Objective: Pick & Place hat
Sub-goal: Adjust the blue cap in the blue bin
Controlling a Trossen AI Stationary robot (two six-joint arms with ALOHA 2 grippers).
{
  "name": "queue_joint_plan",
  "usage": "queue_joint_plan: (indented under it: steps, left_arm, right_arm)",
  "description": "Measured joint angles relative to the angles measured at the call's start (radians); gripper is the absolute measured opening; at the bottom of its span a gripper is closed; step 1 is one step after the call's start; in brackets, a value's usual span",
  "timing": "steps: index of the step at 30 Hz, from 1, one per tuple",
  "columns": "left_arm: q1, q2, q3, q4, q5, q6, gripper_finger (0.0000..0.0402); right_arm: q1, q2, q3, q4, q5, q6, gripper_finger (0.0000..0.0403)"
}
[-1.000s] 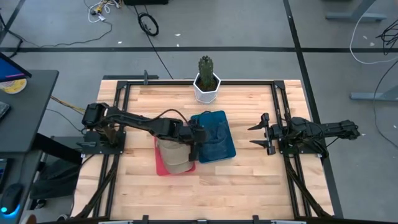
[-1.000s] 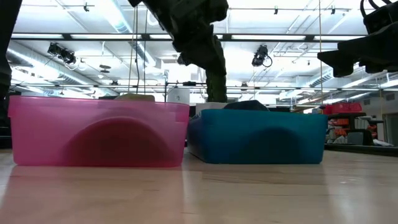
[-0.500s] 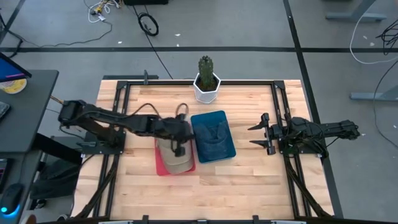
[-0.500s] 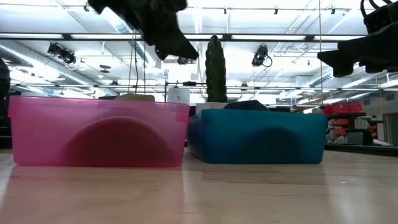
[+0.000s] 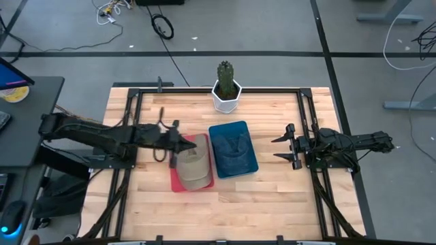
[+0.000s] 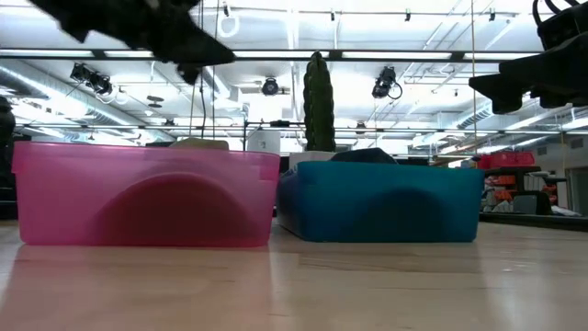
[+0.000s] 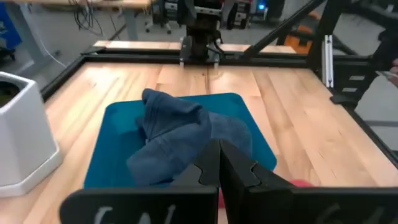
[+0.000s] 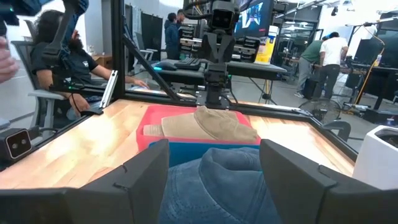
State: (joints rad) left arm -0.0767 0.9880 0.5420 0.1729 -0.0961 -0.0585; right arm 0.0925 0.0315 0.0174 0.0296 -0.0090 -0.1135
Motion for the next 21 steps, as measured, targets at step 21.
queue_joint_plan:
  steps: [21]
  left_arm:
    - [0.002,-0.417,-0.45,0.388,0.002,0.04,0.0003]
  right_arm:
    - [0.0,0.0,0.0,0.221,-0.002,0.102,0.0254]
